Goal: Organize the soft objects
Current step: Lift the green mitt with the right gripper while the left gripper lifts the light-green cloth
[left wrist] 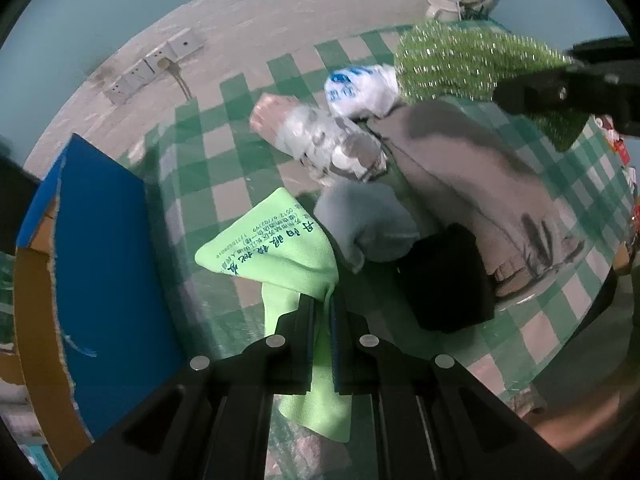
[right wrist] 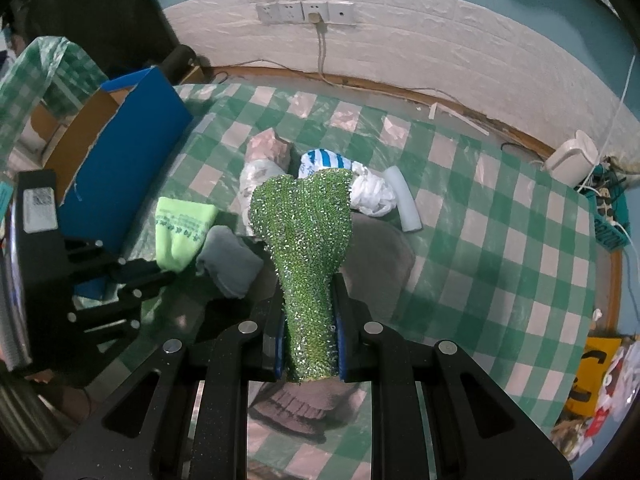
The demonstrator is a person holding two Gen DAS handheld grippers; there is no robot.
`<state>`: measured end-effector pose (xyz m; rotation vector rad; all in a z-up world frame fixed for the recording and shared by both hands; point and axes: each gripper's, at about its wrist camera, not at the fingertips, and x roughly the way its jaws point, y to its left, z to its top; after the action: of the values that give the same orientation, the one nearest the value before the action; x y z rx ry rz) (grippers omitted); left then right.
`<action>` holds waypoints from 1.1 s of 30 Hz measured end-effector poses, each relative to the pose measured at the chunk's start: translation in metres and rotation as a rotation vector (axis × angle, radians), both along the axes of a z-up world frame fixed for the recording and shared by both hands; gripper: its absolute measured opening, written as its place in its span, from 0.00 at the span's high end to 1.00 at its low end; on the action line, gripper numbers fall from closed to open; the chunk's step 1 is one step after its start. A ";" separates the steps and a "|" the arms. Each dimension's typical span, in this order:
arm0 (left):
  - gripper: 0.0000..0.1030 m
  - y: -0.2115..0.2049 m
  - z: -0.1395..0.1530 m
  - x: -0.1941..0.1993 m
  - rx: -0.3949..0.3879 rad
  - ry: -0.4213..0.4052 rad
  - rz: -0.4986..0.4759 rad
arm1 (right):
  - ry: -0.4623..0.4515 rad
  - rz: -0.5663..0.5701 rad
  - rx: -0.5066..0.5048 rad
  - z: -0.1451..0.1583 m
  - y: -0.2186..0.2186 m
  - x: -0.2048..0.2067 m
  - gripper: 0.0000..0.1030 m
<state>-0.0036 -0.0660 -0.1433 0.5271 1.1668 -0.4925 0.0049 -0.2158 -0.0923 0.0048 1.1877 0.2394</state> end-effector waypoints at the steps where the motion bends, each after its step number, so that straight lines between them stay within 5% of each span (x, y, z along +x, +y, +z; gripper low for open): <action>1: 0.93 0.001 0.002 0.000 -0.004 -0.004 0.002 | -0.002 0.000 0.001 0.001 0.001 0.000 0.83; 33: 0.93 0.052 0.103 0.002 -0.063 -0.198 0.114 | -0.104 0.067 0.061 0.061 0.045 -0.013 0.83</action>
<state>-0.0016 -0.0137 -0.0408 0.4420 0.9822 -0.3690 -0.0083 -0.1706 -0.0312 0.0061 1.0781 0.3313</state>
